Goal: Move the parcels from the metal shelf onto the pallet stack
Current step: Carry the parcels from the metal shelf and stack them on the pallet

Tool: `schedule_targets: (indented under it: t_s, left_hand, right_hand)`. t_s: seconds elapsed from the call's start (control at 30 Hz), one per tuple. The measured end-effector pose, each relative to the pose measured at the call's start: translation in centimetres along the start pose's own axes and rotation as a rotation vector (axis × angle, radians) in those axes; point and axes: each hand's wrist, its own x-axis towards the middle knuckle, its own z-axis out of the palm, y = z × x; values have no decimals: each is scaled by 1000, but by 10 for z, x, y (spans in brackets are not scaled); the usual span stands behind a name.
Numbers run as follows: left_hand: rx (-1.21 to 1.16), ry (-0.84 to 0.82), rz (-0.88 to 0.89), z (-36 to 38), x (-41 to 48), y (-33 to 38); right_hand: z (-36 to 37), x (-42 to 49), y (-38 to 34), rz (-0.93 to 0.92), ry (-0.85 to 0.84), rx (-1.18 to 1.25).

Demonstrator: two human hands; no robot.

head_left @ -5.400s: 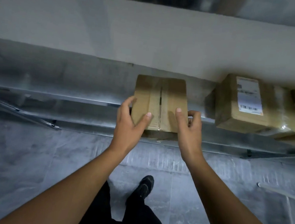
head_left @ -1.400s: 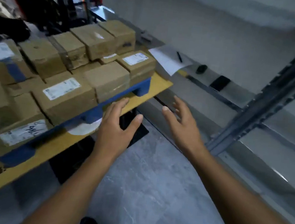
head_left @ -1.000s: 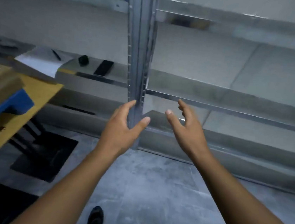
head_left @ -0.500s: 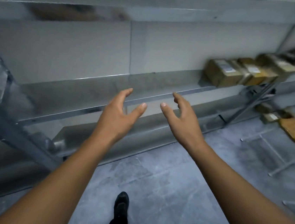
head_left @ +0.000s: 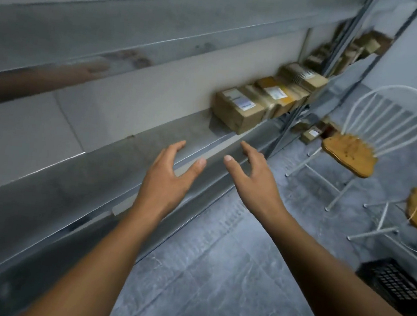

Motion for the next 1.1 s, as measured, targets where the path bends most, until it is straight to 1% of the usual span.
schedule_targets:
  t_s: [0.2,0.5,0.63,0.77,0.83,0.97,1.1]
  left_hand:
    - [11,-29,8,69,57,11]
    - [86,42,-92,165,139,35]
    - [95,89,-146,199,170,39]
    - [79,88,-196,221,193,33]
    - [78,113,-232,227,212,23]
    - [52,126,-285,240,252,-4]
    - [19,144,-327,251,289,-22]
  right_hand:
    - [-39,66,54,61,48,30]
    - [-100,187,121,51,-54,38]
    - [-114,239,145,50,-107,25]
    - [-109,281,162,55,-142,1]
    - [-100,303,166,54,-174,-33]
    - [-75,345,174,9,-231,-187]
    - [-56,380,178,-32,-246,-306]
